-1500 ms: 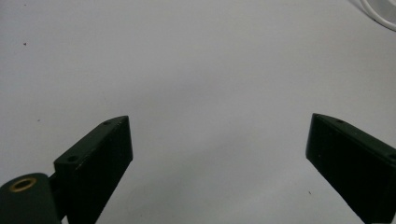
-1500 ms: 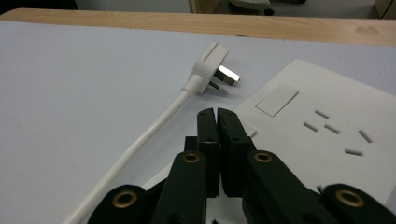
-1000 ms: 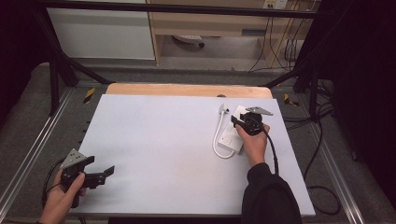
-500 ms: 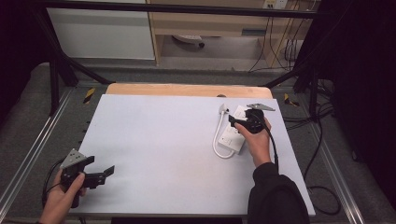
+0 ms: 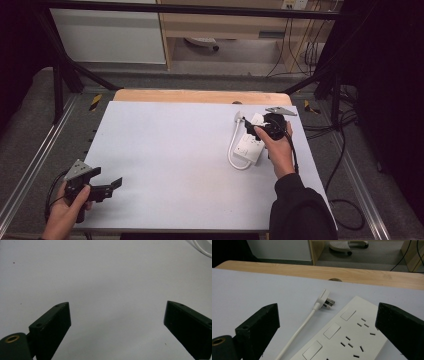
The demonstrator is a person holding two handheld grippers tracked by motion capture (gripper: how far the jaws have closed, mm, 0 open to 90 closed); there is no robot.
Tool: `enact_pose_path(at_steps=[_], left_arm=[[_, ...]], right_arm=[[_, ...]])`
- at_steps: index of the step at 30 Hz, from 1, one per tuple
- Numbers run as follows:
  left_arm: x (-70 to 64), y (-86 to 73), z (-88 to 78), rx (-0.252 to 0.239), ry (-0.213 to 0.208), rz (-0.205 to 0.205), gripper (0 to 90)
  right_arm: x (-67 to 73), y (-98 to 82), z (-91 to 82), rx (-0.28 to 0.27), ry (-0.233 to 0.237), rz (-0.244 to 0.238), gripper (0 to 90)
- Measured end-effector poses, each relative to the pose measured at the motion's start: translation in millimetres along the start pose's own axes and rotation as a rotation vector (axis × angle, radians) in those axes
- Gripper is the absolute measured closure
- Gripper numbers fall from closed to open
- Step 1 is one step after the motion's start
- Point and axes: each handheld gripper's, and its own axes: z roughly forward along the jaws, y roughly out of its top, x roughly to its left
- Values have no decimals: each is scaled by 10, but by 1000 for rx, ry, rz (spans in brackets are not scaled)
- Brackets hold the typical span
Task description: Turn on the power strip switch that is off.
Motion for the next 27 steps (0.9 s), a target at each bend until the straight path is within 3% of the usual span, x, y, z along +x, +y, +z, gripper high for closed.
enact_pose_path(at_steps=[5,13,20,27], left_arm=[[15,-5,5,1,1,-9,73],[16,-2,-7,-7,2,-15,73],[38,-8,-8,-4,7,-22,73],[49,-7,-13,-9,10,-29,73]], right_arm=[[-20,42,-102,-43,-42,28,73],[-100,47,-375,-87,-41,35,69],[-155,-71,-637,-118,-22,3,64],[-200,-317,-867,-126,-2,-30,66]])
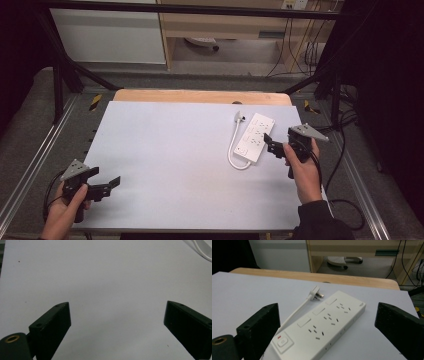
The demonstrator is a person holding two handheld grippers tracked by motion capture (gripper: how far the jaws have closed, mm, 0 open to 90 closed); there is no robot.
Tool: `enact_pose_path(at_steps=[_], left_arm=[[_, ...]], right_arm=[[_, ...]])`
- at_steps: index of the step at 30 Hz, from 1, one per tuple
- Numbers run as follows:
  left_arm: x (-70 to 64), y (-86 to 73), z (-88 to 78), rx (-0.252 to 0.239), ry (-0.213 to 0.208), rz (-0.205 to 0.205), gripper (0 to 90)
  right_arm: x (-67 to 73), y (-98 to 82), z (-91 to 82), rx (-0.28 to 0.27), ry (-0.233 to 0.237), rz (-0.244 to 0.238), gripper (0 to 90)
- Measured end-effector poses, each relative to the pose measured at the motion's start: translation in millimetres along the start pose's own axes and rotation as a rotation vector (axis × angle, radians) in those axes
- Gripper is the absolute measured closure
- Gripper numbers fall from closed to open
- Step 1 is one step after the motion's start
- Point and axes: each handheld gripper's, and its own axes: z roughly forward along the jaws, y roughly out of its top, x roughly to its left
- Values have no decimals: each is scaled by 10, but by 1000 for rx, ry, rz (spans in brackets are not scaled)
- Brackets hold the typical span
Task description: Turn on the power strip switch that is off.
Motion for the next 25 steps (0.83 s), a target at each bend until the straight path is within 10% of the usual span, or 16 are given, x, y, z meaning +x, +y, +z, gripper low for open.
enact_pose_path(at_steps=[25], left_arm=[[15,-4,-26,-9,5,-3,73]], right_arm=[[58,-916,-252,220,-22,-63,69]])
